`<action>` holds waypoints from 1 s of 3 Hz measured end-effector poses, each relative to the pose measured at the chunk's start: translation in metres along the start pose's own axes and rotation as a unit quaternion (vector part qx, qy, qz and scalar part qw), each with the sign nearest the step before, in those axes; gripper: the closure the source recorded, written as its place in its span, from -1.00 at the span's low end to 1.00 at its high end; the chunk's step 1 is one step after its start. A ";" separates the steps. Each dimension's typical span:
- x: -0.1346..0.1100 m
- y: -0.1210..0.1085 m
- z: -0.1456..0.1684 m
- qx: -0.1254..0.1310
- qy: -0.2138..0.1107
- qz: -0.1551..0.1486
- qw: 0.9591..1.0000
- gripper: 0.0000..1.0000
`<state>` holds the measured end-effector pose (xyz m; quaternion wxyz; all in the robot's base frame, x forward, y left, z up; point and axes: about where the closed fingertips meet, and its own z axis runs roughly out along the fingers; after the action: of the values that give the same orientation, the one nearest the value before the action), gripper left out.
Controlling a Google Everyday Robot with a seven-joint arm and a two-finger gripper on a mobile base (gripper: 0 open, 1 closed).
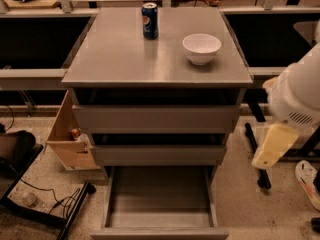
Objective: Close bottom drawer
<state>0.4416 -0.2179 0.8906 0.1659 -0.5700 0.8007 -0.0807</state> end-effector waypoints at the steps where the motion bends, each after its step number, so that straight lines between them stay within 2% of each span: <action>1: 0.028 0.022 0.077 -0.018 0.027 0.020 0.999 -1.00; 2: 0.052 0.037 0.138 -0.029 0.036 0.045 0.998 -1.00; 3: 0.065 0.051 0.186 -0.046 0.031 0.078 0.995 -1.00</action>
Offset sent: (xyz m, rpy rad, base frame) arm 0.0062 -0.0451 -0.2316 0.0002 0.1195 -0.1553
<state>0.4438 -0.2506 0.6900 0.1206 -0.5099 0.8504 -0.0480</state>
